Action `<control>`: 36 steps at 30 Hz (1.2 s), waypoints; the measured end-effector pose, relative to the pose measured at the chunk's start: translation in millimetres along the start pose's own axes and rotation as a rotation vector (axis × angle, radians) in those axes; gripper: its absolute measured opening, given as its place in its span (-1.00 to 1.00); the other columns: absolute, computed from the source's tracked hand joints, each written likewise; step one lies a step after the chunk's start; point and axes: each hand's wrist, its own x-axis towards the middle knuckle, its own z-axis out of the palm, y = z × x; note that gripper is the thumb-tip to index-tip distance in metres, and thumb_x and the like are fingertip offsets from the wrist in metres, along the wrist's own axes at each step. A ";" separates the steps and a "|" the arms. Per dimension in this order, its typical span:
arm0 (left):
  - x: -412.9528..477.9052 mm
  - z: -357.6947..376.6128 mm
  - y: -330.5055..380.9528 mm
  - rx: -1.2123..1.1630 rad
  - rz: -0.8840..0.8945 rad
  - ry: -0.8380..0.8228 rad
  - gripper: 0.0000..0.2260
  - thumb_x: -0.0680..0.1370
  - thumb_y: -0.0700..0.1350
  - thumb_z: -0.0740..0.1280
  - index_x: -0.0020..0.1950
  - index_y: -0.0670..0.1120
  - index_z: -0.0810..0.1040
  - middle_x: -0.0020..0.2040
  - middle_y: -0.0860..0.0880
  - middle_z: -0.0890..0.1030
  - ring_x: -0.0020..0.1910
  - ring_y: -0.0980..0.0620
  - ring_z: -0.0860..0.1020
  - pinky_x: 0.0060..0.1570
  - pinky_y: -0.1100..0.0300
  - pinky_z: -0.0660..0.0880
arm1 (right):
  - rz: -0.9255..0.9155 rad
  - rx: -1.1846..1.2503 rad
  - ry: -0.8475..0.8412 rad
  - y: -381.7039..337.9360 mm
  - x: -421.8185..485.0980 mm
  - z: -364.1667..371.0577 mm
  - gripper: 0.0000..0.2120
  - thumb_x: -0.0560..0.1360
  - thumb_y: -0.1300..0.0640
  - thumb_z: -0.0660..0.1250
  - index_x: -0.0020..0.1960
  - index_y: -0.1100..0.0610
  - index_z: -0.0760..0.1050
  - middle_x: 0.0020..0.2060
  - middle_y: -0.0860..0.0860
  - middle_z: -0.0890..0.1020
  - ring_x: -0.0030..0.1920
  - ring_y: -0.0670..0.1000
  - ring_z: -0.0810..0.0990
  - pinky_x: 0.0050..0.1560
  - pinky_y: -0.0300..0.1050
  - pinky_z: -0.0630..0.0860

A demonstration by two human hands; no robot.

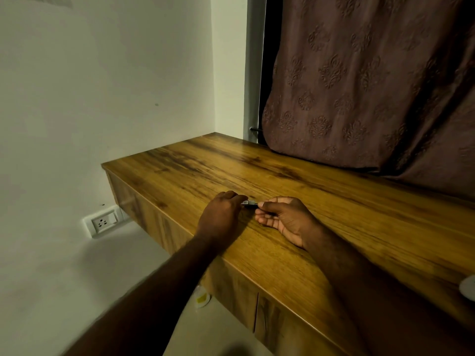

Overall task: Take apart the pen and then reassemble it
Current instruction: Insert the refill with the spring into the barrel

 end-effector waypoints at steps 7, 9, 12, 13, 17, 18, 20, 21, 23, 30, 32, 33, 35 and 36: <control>2.0 6.9 -7.8 0.039 -0.006 0.025 -0.68 0.48 -0.13 0.31 0.24 -0.11 0.54 0.08 -0.09 0.62 0.03 -0.06 0.55 0.02 0.07 0.51 | -0.114 -0.159 0.043 -0.2 0.8 -5.6 -0.94 0.50 0.30 0.37 -0.07 0.31 0.56 -0.31 0.17 0.66 -0.40 0.00 0.65 -0.42 -0.20 0.58; 2.1 7.4 -8.4 0.012 -0.029 0.042 -0.69 0.50 -0.05 0.27 0.21 -0.09 0.55 0.05 -0.09 0.63 -0.01 -0.07 0.57 -0.03 0.08 0.52 | -0.147 -0.208 0.046 -2.9 0.9 -10.0 -0.92 0.51 0.26 0.38 -0.06 0.29 0.56 -0.30 0.14 0.67 -0.41 -0.02 0.64 -0.46 -0.20 0.56; 1.4 5.7 -5.0 -0.052 -0.052 0.086 -0.65 0.53 0.15 0.16 0.10 -0.03 0.57 -0.09 -0.04 0.64 -0.17 -0.02 0.57 -0.23 0.18 0.44 | -0.170 -0.218 0.057 -7.0 2.2 -20.2 -0.92 0.51 0.25 0.37 -0.04 0.28 0.56 -0.28 0.14 0.68 -0.41 -0.01 0.62 -0.47 -0.19 0.55; 1.1 6.2 -5.3 -0.054 -0.050 0.101 -0.69 0.54 0.16 0.19 0.07 -0.01 0.57 -0.12 -0.02 0.63 -0.20 0.01 0.55 -0.27 0.21 0.40 | -0.170 -0.209 0.060 -7.8 2.9 -23.9 -0.91 0.52 0.25 0.37 -0.03 0.28 0.55 -0.27 0.14 0.67 -0.41 -0.01 0.62 -0.47 -0.19 0.55; -0.5 7.3 -7.3 -0.044 -0.073 0.128 -0.74 0.55 0.15 0.25 0.08 0.00 0.54 -0.12 0.00 0.63 -0.20 0.03 0.54 -0.28 0.23 0.35 | -0.178 -0.154 0.076 -10.0 5.2 -36.6 -0.91 0.51 0.25 0.37 -0.04 0.28 0.56 -0.28 0.14 0.68 -0.40 0.00 0.62 -0.46 -0.17 0.54; -0.8 7.7 -7.9 -0.044 -0.081 0.133 -0.73 0.54 0.15 0.25 0.10 0.00 0.54 -0.12 -0.01 0.63 -0.20 0.02 0.55 -0.27 0.23 0.35 | -0.183 -0.149 0.081 -10.6 5.5 -39.2 -0.91 0.50 0.24 0.38 -0.04 0.27 0.56 -0.28 0.13 0.68 -0.40 0.00 0.63 -0.46 -0.17 0.54; -1.0 7.8 -7.5 -0.048 -0.093 0.141 -0.71 0.54 0.15 0.26 0.11 -0.01 0.54 -0.11 -0.02 0.64 -0.20 0.00 0.56 -0.27 0.22 0.37 | -0.201 -0.142 0.102 -12.9 5.5 -44.2 -0.91 0.50 0.23 0.39 -0.05 0.26 0.57 -0.29 0.11 0.68 -0.41 -0.01 0.62 -0.47 -0.18 0.52; -1.0 7.8 -7.2 -0.051 -0.097 0.144 -0.71 0.54 0.14 0.26 0.11 -0.02 0.53 -0.12 -0.03 0.64 -0.20 -0.01 0.56 -0.28 0.21 0.38 | -0.216 -0.137 0.127 -14.2 5.3 -46.7 -0.92 0.49 0.23 0.40 -0.06 0.25 0.56 -0.31 0.10 0.68 -0.42 -0.02 0.60 -0.47 -0.19 0.51; -0.9 7.9 -6.8 -0.046 -0.102 0.156 -0.73 0.54 0.11 0.26 0.11 -0.03 0.53 -0.13 -0.06 0.64 -0.20 -0.06 0.57 -0.28 0.16 0.42 | -0.267 -0.149 0.215 -16.4 4.9 -53.0 -0.94 0.49 0.22 0.40 -0.08 0.22 0.56 -0.34 0.07 0.67 -0.46 -0.04 0.57 -0.51 -0.20 0.47; -1.8 5.0 -3.6 -0.082 -0.149 0.155 -0.70 0.55 0.02 0.26 0.22 -0.08 0.45 -0.14 -0.10 0.65 -0.21 -0.11 0.59 -0.25 0.01 0.55 | -0.432 -0.568 0.608 -9.3 8.0 -69.4 -0.90 0.52 0.17 0.34 -0.16 0.13 0.57 -0.33 0.05 0.63 -0.45 -0.02 0.54 -0.40 -0.17 0.48; -1.8 4.4 -3.5 -0.092 -0.155 0.152 -0.70 0.55 0.00 0.26 0.24 -0.09 0.43 -0.14 -0.10 0.65 -0.21 -0.12 0.60 -0.24 -0.02 0.56 | -0.418 -0.680 0.660 -7.3 9.6 -68.2 -0.89 0.51 0.15 0.36 -0.19 0.12 0.59 -0.36 0.04 0.64 -0.40 0.04 0.60 -0.30 -0.08 0.54; -1.7 4.1 -3.5 -0.096 -0.162 0.146 -0.71 0.55 -0.02 0.25 0.24 -0.09 0.43 -0.14 -0.10 0.65 -0.20 -0.13 0.60 -0.23 -0.03 0.57 | -0.412 -0.748 0.682 -6.8 9.5 -67.8 -0.89 0.50 0.13 0.36 -0.20 0.10 0.60 -0.35 0.04 0.65 -0.35 0.07 0.63 -0.24 -0.04 0.58; -1.0 4.0 -3.8 -0.095 -0.175 0.139 -0.72 0.55 -0.05 0.25 0.24 -0.09 0.42 -0.14 -0.11 0.66 -0.19 -0.14 0.61 -0.22 -0.04 0.57 | -0.404 -0.877 0.724 -6.6 7.4 -66.3 -0.90 0.48 0.10 0.38 -0.20 0.06 0.60 -0.28 0.04 0.69 -0.25 0.09 0.65 -0.15 0.01 0.61; -1.0 4.2 -4.1 -0.093 -0.179 0.138 -0.72 0.55 -0.05 0.25 0.23 -0.09 0.42 -0.13 -0.11 0.66 -0.19 -0.14 0.61 -0.21 -0.05 0.57 | -0.396 -0.925 0.740 -6.7 5.7 -65.1 -0.89 0.48 0.08 0.38 -0.20 0.05 0.60 -0.25 0.03 0.69 -0.23 0.08 0.65 -0.14 0.03 0.61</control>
